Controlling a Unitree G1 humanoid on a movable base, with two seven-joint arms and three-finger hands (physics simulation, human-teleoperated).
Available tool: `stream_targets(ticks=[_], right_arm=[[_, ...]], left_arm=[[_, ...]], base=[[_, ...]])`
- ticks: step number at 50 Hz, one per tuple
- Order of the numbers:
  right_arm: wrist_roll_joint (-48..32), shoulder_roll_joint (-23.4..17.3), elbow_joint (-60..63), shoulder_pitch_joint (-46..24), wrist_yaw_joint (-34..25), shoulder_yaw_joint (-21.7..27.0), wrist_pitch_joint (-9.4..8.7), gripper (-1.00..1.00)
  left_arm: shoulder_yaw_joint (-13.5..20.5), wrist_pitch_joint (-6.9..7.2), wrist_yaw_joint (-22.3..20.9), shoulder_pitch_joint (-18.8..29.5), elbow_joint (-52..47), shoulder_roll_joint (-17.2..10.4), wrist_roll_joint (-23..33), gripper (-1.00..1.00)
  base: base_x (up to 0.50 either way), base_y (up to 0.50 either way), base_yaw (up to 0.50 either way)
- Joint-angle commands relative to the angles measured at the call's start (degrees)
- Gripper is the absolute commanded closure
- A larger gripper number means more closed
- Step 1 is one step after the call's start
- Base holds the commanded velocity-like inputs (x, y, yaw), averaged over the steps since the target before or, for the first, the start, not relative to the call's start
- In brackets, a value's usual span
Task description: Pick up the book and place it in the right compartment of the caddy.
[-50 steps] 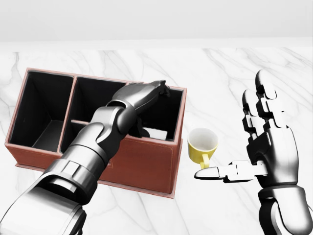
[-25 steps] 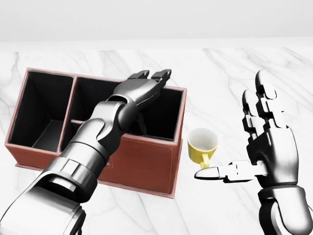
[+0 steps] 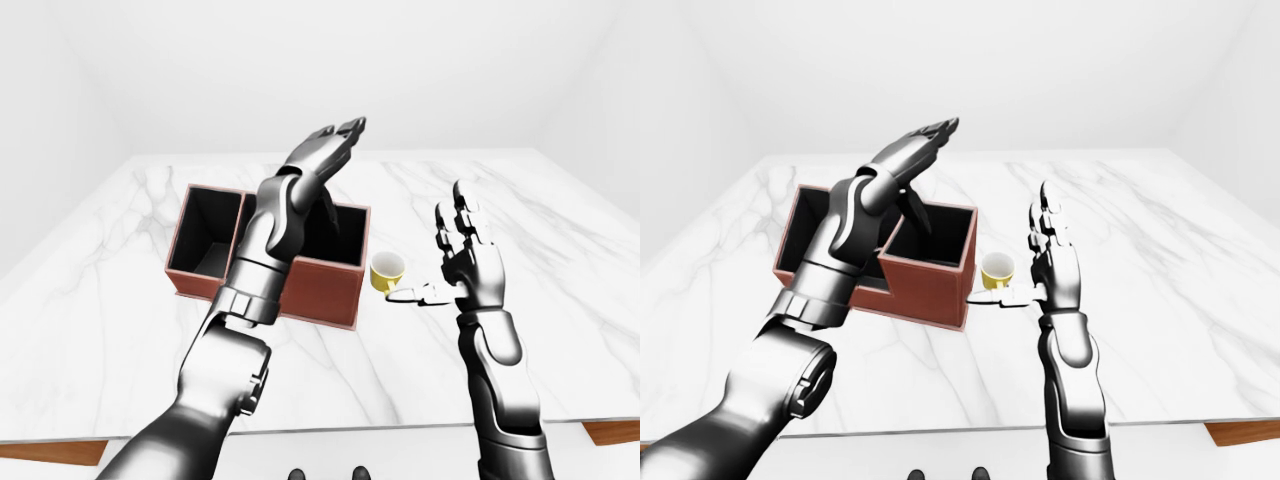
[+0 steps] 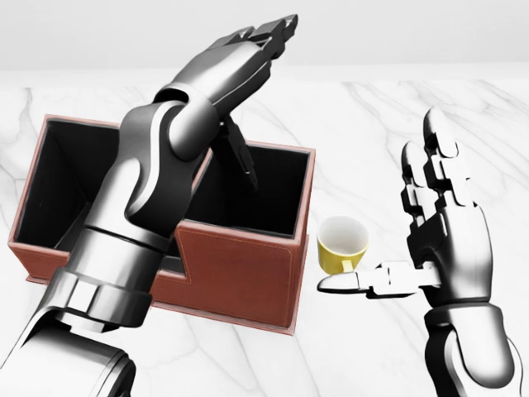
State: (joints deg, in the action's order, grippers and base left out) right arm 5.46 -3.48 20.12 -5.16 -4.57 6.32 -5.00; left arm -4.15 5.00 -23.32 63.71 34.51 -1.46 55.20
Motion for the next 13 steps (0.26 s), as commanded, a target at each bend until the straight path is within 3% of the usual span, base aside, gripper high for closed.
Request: stream_targets(ticks=[1,10,13], right_arm=[[-0.49,0.19,-0.27,-1.21,1.02,-0.69,0.0,-1.0],[-0.28,-0.02,-0.58,-1.74,1.36,-0.8,0.0,-1.0],[-0.21,-0.01,-0.1,-1.23,1.07,-0.72,0.0,-1.0]], left_arm=[[1.78,0.0,-5.08,-8.71,-24.89,1.17,-5.92,-1.0],[2.86,0.0,-3.76,-19.82,-45.87,1.75,-18.18,-1.0],[1.67,0.0,-3.32,-23.52,-50.58,1.21,-20.21,-1.0]], base=[[0.0,0.0,0.0],[0.0,0.0,0.0],[0.0,0.0,0.0]])
